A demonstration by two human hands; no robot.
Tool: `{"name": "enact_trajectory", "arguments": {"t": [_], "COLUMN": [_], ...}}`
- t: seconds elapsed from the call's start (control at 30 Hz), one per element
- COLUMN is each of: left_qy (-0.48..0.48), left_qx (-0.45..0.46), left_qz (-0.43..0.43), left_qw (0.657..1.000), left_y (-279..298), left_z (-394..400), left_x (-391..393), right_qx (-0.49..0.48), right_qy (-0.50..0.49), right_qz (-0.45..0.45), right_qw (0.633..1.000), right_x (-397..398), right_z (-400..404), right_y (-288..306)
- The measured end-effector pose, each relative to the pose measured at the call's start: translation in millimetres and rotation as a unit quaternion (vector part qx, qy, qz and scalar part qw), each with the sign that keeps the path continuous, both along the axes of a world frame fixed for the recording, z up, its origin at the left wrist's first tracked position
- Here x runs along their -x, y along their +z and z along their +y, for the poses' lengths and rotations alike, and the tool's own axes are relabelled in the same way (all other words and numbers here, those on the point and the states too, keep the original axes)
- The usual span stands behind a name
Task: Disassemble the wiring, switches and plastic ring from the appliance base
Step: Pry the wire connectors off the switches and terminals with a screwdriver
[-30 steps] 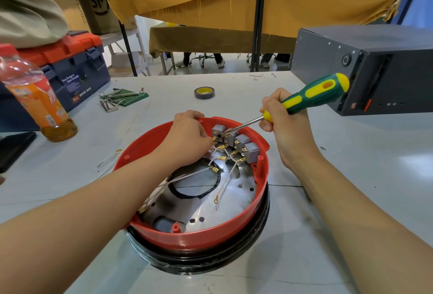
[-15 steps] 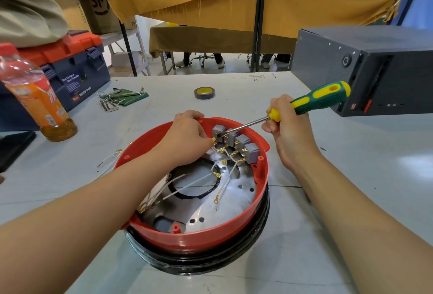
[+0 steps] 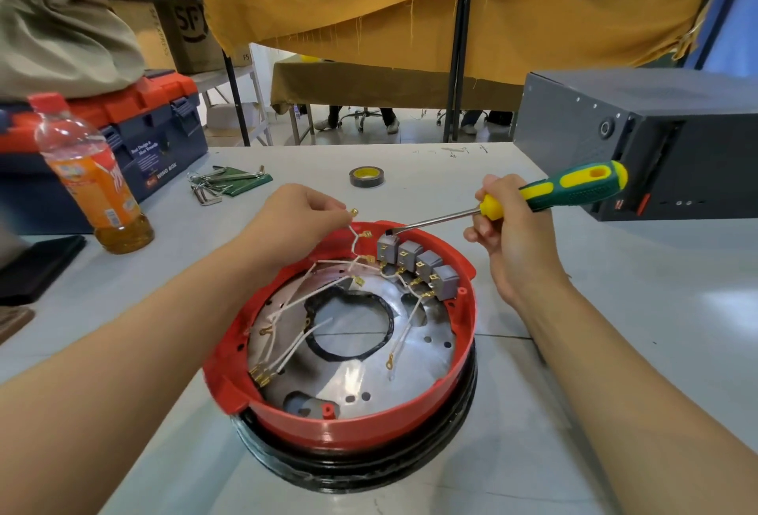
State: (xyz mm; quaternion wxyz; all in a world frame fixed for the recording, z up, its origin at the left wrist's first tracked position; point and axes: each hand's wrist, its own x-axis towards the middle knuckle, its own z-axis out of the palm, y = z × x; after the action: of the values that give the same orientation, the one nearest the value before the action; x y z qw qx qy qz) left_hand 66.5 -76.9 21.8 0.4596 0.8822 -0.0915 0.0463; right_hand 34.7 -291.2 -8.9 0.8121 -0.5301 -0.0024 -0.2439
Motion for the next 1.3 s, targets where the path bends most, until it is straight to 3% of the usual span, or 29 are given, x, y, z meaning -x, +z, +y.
{"name": "enact_trajectory", "arguments": {"t": [0.13,0.37,0.47,0.63,0.77,0.93,1.13,1.3], "left_qy": [-0.036,0.006,0.021,0.076,0.125,0.189,0.229,0.247], "left_qx": [0.113,0.258,0.344,0.412,0.497,0.457,0.265,0.190], "left_qz": [0.071,0.152,0.159,0.135,0.107,0.123,0.186,0.168], "left_qw": [0.990,0.954,0.925,0.898,0.852,0.860,0.918,0.935], "left_y": [5,13,12,10,5,-11,-43,-55], "left_z": [18,58,68,85,111,142,156,153], "left_x": [9,17,20,24,21,6,-12,-18], "right_qx": [0.056,0.182,0.214,0.274,0.247,0.270,0.274,0.271], "right_qy": [0.032,0.104,0.067,-0.028,-0.072,-0.076,-0.076,-0.075], "right_qz": [0.006,0.002,-0.008,-0.005,0.003,0.006,0.000,-0.007], "right_qw": [0.998,0.978,0.975,0.961,0.966,0.960,0.959,0.960], "right_x": [5,26,39,49,45,40,35,34], "right_z": [1,11,21,36,37,34,26,26], "right_y": [11,16,4,-11,-11,-13,-15,-16]}}
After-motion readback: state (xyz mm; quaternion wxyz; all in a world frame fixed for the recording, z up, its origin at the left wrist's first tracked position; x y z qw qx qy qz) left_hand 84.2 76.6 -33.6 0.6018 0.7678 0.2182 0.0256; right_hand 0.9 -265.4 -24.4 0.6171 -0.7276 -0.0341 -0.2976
